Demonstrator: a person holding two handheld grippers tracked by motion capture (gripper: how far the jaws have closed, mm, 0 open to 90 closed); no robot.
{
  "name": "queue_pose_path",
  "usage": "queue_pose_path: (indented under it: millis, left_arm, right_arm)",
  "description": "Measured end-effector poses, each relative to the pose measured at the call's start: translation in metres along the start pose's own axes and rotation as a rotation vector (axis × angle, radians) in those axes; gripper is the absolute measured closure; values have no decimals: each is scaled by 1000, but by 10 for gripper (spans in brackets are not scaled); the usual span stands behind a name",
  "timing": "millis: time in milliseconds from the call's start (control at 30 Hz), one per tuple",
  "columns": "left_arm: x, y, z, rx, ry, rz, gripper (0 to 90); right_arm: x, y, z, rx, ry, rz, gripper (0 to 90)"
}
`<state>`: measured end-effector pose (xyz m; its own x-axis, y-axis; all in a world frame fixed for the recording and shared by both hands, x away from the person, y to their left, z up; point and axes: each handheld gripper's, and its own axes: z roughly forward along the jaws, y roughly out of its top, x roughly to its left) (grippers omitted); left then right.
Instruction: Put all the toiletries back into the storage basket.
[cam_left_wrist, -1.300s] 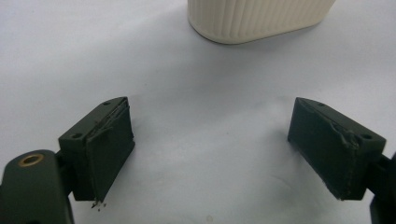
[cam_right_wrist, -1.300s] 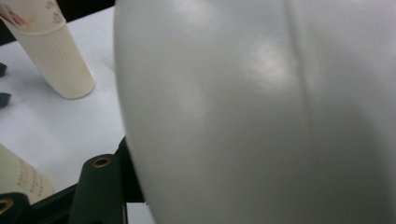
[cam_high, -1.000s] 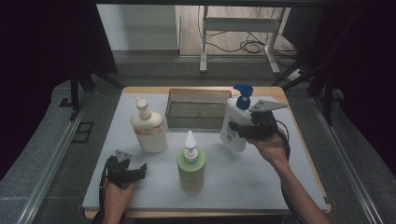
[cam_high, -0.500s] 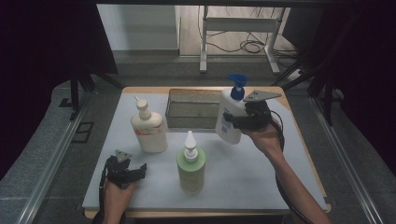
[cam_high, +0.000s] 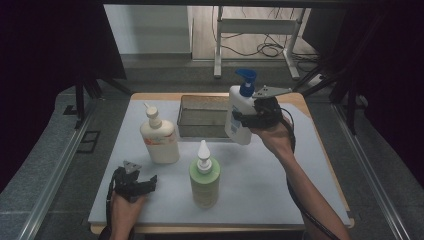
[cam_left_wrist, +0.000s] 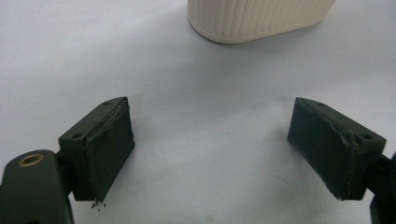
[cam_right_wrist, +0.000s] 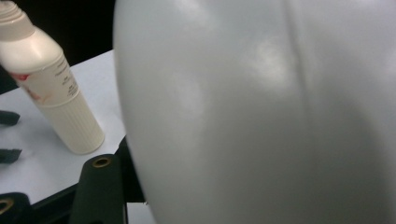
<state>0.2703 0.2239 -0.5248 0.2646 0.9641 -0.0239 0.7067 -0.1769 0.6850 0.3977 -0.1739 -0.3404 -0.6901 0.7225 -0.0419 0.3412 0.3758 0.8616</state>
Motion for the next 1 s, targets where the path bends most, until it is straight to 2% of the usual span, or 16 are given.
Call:
queue_pose_path:
  millis: [300, 633, 933, 1000]
  left_arm:
    - [0, 0, 0, 1, 1, -2, 137]
    - [0, 0, 0, 0, 1, -4, 137]
    - [0, 0, 0, -1, 1, -4, 137]
    - [0, 0, 0, -1, 1, -4, 137]
  right_arm:
    - [-3, 10, 15, -3, -9, 17, 379]
    - [-4, 23, 32, -4, -23, 16, 380]
    - [-2, 33, 47, -10, -13, 12, 380]
    - [0, 37, 54, -8, -17, 4, 380]
